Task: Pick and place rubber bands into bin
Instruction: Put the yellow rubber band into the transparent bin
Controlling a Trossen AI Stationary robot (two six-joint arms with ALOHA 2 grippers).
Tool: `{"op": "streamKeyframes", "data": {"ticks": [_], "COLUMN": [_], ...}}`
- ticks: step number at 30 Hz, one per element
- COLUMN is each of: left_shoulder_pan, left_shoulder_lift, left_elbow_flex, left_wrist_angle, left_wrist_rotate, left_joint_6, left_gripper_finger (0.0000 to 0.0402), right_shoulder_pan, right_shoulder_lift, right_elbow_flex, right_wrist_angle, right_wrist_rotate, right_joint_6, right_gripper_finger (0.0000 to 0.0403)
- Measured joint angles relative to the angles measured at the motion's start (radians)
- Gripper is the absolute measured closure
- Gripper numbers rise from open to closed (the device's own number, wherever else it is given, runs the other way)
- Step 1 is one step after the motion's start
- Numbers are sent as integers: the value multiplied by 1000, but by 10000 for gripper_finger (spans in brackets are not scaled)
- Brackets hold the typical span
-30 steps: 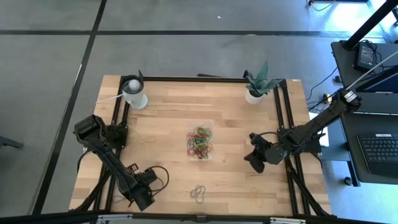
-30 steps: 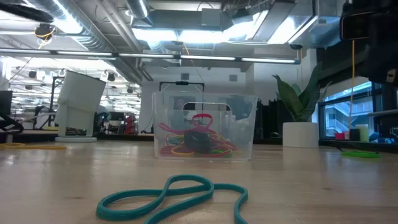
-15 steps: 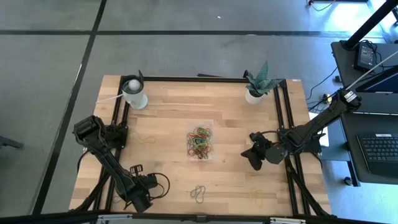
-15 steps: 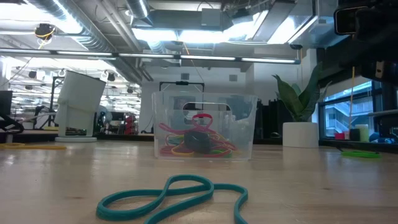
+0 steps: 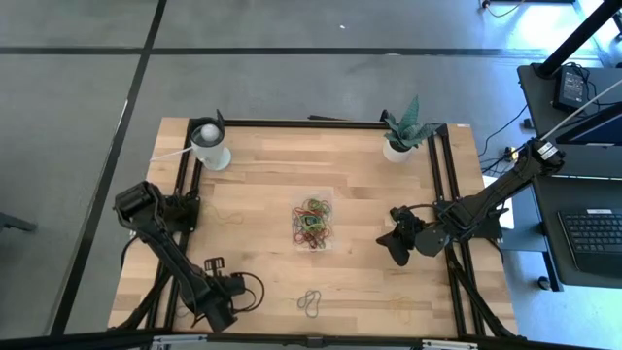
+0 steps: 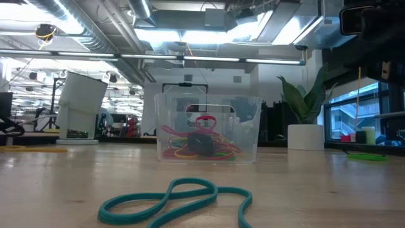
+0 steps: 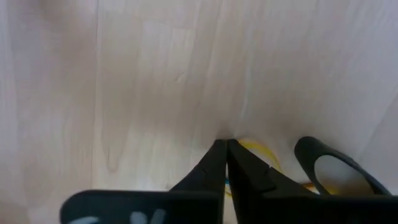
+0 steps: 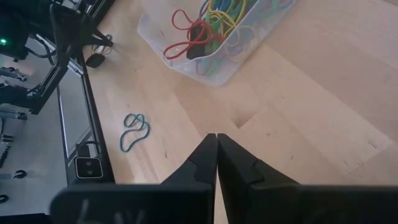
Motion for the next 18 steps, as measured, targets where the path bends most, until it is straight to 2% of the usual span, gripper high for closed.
{"op": "streamKeyframes", "data": {"ticks": [4,11,18], "left_shoulder_pan": [7,0,12], "left_shoulder_lift": [-37,-178,-305], "left_elbow_flex": [5,78,99], "left_wrist_angle": [-12,-129,-134], "left_wrist_rotate": [-9,-116,-188], "left_joint_6": [-46,-62,-60], "left_gripper_finger": [399,400,400], "right_shoulder_pan": [0,0,0], "right_shoulder_lift": [0,0,0], "right_elbow_flex": [0,0,0], "right_wrist_angle": [0,-4,-1], "right_wrist_rotate": [0,0,0], "right_joint_6": [-8,-37,-80], "right_gripper_finger": [386,386,386]}}
